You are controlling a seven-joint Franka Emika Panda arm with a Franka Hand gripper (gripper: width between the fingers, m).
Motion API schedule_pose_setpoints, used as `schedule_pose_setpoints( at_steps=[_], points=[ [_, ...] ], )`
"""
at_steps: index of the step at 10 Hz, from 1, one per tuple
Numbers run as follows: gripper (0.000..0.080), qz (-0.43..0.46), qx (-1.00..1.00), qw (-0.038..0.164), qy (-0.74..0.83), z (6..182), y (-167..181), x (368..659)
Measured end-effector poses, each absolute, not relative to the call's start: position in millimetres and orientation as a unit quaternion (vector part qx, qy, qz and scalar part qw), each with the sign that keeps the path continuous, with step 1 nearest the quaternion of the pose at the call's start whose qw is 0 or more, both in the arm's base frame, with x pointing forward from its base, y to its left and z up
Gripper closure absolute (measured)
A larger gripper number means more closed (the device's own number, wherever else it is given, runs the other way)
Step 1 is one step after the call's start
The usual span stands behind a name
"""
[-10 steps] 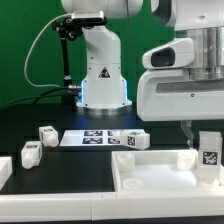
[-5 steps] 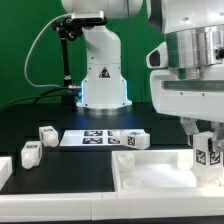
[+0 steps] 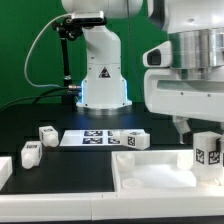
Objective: Assemble one leg
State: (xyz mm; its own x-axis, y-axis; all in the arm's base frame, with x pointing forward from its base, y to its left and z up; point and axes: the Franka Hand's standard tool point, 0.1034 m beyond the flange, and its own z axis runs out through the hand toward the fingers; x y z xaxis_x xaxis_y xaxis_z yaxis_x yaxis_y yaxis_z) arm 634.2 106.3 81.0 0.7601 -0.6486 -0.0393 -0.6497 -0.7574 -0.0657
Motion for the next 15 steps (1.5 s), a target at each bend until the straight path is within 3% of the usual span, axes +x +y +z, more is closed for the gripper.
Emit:
schedule_pose_setpoints(
  at_steps=[1,2,7,8,9,10,11,15],
  points=[
    [0.0189,0.019,-0.956,0.032,0.29,80.7,107.9,633.4],
    [0.0162,0.012,-0.963,0.034,0.266,81.1,107.3,635.7],
    [0.0151,-0.033,-0.999,0.031,-0.031,86.0,111.1,647.2],
    [0.0163,-0.03,-0.999,0.031,-0.015,85.0,110.9,646.3],
    [0.0298,-0.03,-0.999,0.031,-0.016,84.9,110.8,646.3],
    [0.0298,-0.03,-0.999,0.033,0.006,84.9,111.4,646.3],
    [0.0481,-0.028,-0.997,0.035,0.056,85.0,111.8,646.3],
    [0.0512,-0.024,-0.975,0.035,0.218,84.0,108.8,646.8]
  ],
)
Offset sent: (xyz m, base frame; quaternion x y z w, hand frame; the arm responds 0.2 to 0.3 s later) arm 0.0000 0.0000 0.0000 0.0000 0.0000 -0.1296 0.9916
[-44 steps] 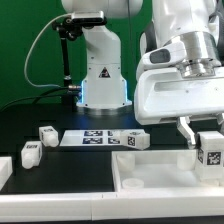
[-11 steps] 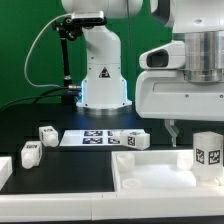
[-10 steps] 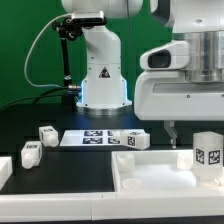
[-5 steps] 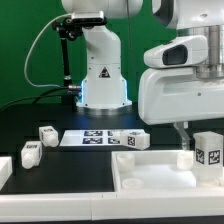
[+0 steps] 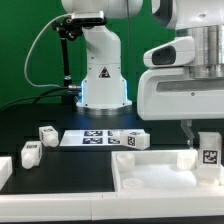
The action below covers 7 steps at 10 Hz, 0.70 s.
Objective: Assemble one leg
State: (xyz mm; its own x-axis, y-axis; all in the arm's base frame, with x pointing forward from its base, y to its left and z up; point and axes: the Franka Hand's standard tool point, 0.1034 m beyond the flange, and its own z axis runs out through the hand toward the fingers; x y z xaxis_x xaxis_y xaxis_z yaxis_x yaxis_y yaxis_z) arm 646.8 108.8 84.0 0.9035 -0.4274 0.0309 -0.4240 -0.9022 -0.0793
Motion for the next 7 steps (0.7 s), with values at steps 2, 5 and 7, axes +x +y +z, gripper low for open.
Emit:
schedule_pose_setpoints(
  at_steps=[2,5,7],
  points=[
    [0.0512,-0.013,-0.938,0.047,0.343,82.9,103.5,647.6],
    [0.0512,0.001,-0.83,0.06,0.555,81.8,102.5,645.4],
    [0.0512,-0.001,-0.768,0.059,0.638,82.6,106.8,643.0]
  ],
)
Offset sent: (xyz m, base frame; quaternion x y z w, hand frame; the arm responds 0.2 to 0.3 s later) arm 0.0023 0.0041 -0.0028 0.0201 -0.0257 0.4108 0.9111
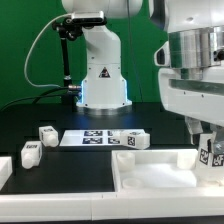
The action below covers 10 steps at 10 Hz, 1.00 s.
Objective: Assemble one leg
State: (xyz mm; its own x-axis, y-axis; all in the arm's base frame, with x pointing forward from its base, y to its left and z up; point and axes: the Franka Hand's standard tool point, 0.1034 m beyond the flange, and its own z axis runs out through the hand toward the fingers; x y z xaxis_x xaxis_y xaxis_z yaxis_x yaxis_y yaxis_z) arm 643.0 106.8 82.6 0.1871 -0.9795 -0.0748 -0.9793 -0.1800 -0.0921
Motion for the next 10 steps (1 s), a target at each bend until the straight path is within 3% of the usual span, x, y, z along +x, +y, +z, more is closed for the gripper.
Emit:
schedule_pose_setpoints(
  at_steps=[2,4,5,7,10],
  points=[
    [0.0512,0.001,-0.733,0.059,0.677,82.6,106.6,642.8],
    [0.0261,-0.001,-0.763,0.058,0.644,82.1,106.9,642.5],
    [0.0185,-0.001,-0.808,0.055,0.586,82.7,109.0,641.7],
    [0.0157,-0.01,-0.89,0.057,0.452,82.2,118.5,640.3],
    [0.0151,-0.026,-0.916,0.059,0.396,82.1,123.4,635.1]
  ],
)
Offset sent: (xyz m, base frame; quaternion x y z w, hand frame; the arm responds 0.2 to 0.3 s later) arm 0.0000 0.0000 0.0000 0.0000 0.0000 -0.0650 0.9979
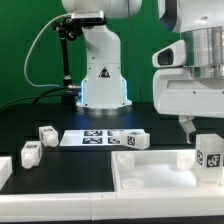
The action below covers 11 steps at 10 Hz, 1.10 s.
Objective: Assemble one leg
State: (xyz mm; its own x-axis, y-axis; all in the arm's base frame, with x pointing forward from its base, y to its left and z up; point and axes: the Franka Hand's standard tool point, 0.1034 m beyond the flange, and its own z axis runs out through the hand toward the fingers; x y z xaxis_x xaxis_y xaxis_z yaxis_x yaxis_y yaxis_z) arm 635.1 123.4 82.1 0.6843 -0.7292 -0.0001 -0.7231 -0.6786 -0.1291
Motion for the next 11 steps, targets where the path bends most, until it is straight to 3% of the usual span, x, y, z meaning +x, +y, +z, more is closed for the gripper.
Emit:
schedule_pose_setpoints(
  at_steps=[4,6,7,8,9,10,11],
  points=[
    [0.0151,-0.043,-0.997,0.026,0.062,80.6,109.4,638.4],
    [0.0151,-0.045,-0.998,0.026,0.047,80.7,104.8,639.9],
    [0.0251,-0.045,-0.998,0.026,0.047,80.5,104.6,639.9],
    [0.0251,-0.045,-0.996,0.027,0.068,80.4,104.9,639.8],
    [0.0434,-0.044,-0.994,0.029,0.1,80.2,105.2,639.7],
    [0.0514,-0.042,-0.989,0.03,0.135,80.0,105.5,639.6],
    [0.0514,-0.042,-0.987,0.031,0.154,79.7,105.5,639.5]
  ],
)
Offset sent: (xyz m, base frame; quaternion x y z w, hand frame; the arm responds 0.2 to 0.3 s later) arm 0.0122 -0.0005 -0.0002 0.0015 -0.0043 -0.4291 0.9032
